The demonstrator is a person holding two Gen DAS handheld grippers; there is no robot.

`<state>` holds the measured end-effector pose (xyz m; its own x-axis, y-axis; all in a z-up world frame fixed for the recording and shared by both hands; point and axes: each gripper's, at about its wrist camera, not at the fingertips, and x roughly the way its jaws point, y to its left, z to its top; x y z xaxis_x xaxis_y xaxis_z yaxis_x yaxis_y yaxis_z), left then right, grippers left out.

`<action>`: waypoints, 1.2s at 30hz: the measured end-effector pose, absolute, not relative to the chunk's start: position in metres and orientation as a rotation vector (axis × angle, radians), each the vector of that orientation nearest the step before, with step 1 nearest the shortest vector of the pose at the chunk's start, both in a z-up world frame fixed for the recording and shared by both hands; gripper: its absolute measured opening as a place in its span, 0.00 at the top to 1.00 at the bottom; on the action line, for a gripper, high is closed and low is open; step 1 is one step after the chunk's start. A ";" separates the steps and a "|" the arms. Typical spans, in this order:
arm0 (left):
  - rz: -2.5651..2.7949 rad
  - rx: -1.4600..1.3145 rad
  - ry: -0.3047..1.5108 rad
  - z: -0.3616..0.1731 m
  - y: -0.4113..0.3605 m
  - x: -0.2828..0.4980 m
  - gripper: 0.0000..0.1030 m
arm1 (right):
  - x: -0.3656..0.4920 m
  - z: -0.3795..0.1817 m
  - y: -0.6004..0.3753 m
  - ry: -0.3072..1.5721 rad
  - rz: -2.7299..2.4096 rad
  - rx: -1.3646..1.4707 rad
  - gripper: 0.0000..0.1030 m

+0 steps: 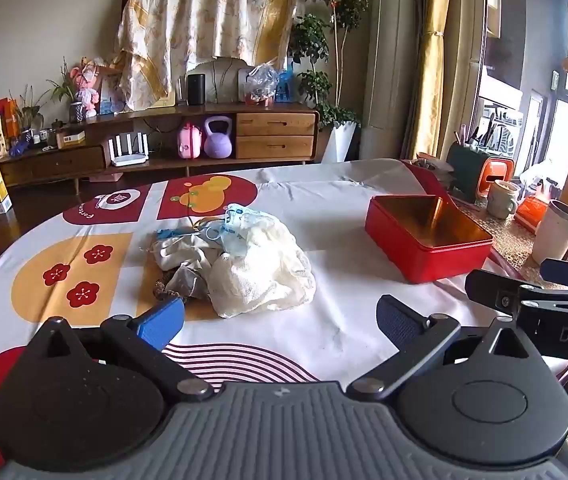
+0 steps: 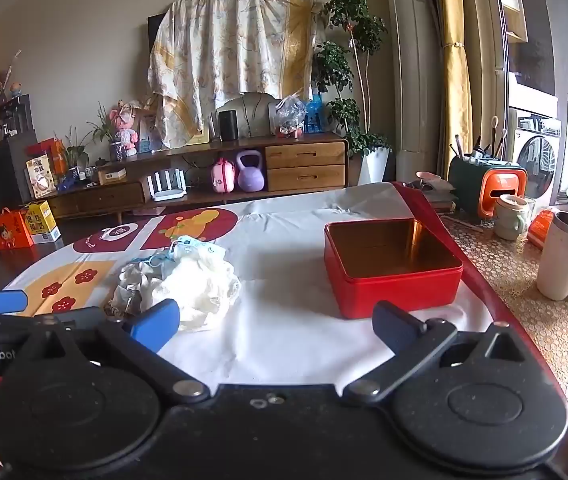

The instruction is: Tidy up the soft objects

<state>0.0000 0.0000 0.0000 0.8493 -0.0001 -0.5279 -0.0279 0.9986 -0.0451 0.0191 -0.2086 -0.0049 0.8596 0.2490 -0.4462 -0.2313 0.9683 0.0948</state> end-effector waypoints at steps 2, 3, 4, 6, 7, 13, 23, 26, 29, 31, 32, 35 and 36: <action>0.020 -0.033 0.539 0.000 -0.001 -0.001 0.00 | 0.019 -0.005 -0.208 0.472 0.253 0.040 0.00; 0.021 -0.033 0.539 0.000 -0.001 -0.001 0.00 | 0.019 -0.005 -0.208 0.472 0.252 0.038 0.00; 0.021 -0.033 0.539 0.000 -0.002 -0.002 0.00 | 0.019 -0.005 -0.208 0.472 0.252 0.036 0.00; 0.015 -0.050 0.553 0.000 -0.001 -0.001 0.00 | 0.019 -0.005 -0.208 0.472 0.258 0.036 0.00; 0.017 -0.049 0.560 0.000 -0.001 0.000 0.00 | 0.019 -0.004 -0.208 0.470 0.263 0.037 0.00; 0.029 -0.022 0.564 -0.001 -0.003 0.002 0.00 | 0.017 -0.005 -0.208 0.467 0.269 0.034 0.00; 0.022 -0.040 0.559 -0.001 -0.001 0.000 0.00 | 0.019 -0.003 -0.209 0.465 0.266 0.029 0.00; 0.028 -0.049 0.551 0.000 -0.001 -0.001 0.00 | 0.020 -0.003 -0.209 0.465 0.266 0.029 0.00; 0.031 -0.052 0.539 0.002 0.000 -0.003 0.00 | 0.019 -0.003 -0.209 0.463 0.268 0.030 0.00; 0.028 -0.056 0.531 0.003 0.000 -0.004 0.00 | 0.019 -0.003 -0.209 0.462 0.271 0.030 0.00; 0.028 -0.059 0.528 0.004 0.001 -0.005 0.00 | 0.019 -0.002 -0.209 0.459 0.271 0.027 0.00; 0.027 -0.066 0.519 0.005 0.002 -0.006 0.00 | 0.014 0.000 -0.207 0.446 0.270 0.027 0.00; 0.026 -0.066 0.515 0.005 0.002 -0.006 0.00 | 0.013 0.001 -0.207 0.443 0.270 0.028 0.00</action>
